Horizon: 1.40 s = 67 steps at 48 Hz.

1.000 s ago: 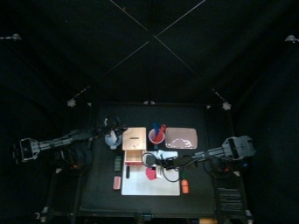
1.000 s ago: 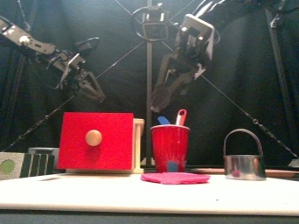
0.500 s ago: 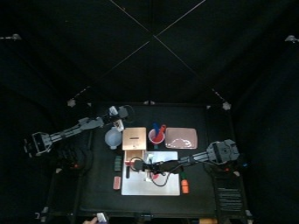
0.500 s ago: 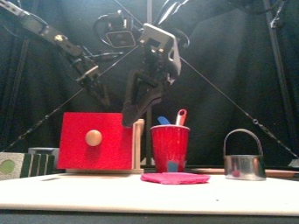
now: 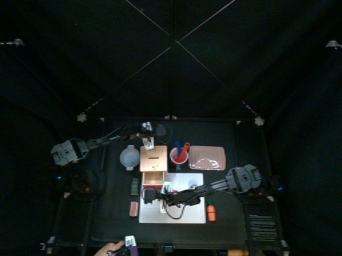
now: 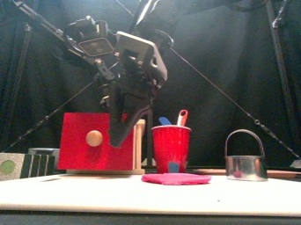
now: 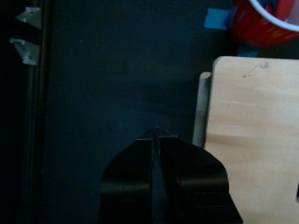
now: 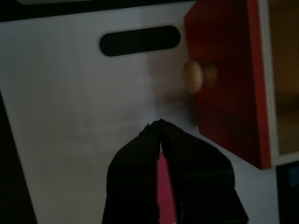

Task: Get the cutter from the drawer then cut the dough then place the extra dough in the bowl
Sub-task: Shut the drawer

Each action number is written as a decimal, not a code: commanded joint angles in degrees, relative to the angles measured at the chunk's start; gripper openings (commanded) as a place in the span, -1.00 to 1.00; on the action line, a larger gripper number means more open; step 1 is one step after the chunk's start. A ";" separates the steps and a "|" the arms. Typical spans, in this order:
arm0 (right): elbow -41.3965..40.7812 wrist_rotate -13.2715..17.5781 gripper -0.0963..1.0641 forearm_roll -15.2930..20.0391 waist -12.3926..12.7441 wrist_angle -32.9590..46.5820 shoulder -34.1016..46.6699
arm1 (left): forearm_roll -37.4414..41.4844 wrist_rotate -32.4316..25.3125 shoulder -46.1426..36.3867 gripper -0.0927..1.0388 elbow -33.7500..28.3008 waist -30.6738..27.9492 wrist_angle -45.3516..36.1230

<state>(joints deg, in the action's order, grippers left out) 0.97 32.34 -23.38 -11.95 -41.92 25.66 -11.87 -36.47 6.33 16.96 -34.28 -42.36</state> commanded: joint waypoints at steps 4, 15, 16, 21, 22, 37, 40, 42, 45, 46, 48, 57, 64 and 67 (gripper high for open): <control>4.48 -0.09 -0.78 -0.88 0.26 0.18 0.62 | -1.05 -0.79 1.49 -0.04 -2.81 -0.88 -2.02; 7.12 -0.18 -0.78 -1.93 1.41 -0.35 2.20 | -0.26 -0.97 3.08 -0.04 -3.08 -1.14 -1.93; 7.29 -0.18 -0.78 -2.02 1.49 -0.35 2.29 | -0.26 -0.97 3.08 -0.04 -3.08 -1.14 -1.93; 8.00 -0.18 -0.78 -2.20 2.02 -0.62 2.29 | -0.35 -1.05 3.08 -0.04 -2.99 -1.23 -1.85; 8.09 -0.18 -0.78 -2.20 2.20 -0.70 2.29 | -0.35 -1.05 3.08 -0.04 -2.99 -1.14 -1.85; 8.09 -0.53 -0.78 -3.16 3.96 -2.99 3.08 | -0.18 -1.23 3.16 -0.04 -2.29 -1.23 -1.23; 8.00 -0.53 -0.78 -3.60 4.48 -3.34 3.34 | 0.00 -1.23 3.34 -0.04 -2.29 -1.23 -1.05; 7.91 -0.53 -0.78 -3.96 4.83 -3.34 3.52 | 0.09 -1.23 3.43 -0.04 -2.37 -1.32 -1.05; 8.00 -0.53 -0.78 -4.48 5.54 -3.43 3.78 | 0.35 -1.23 3.87 -0.04 -2.46 -1.32 -0.97; 7.91 -0.53 -0.78 -4.66 5.71 -3.34 3.96 | 0.44 -1.23 4.04 -0.04 -2.55 -1.32 -0.97; 8.00 -0.53 -0.78 -4.92 6.24 -3.34 4.04 | 0.62 -1.23 4.22 -0.04 -2.64 -1.32 -0.97; 8.00 -0.53 -0.78 -5.98 8.26 -3.34 4.13 | 0.88 -1.41 4.92 -0.04 -2.81 -1.23 -0.97; 8.26 -0.53 -0.78 -7.73 9.32 -3.08 4.13 | 0.88 -1.67 5.19 -0.04 -2.90 -1.32 -0.97; 8.26 -0.53 -0.78 -8.26 9.76 -2.99 4.13 | 0.97 -1.67 5.19 -0.04 -2.90 -1.32 -0.97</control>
<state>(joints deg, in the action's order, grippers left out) 8.00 31.90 -30.67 -3.78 -45.09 31.46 -10.99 -38.14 12.04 15.56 -35.77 -43.42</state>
